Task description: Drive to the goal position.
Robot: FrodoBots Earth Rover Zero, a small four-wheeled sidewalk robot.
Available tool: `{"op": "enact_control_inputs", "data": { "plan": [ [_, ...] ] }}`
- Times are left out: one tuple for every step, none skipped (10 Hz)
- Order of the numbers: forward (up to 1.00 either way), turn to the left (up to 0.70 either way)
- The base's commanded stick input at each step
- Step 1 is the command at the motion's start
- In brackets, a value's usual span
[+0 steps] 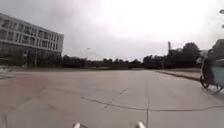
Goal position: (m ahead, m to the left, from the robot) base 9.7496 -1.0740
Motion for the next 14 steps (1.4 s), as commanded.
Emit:
{"op": "enact_control_inputs", "data": {
  "plan": [
    [0.85,-0.12],
    [0.85,-0.08],
    [0.85,-0.02],
    [0.85,0.0],
    [0.85,0.0],
    [0.85,0.0],
    [0.85,0.0],
    [0.85,0.0],
    [0.85,0.0],
    [0.85,0.0],
    [0.85,0.0],
    [0.85,0.0],
    [0.85,0.0],
    [0.85,0.0]
  ]
}}
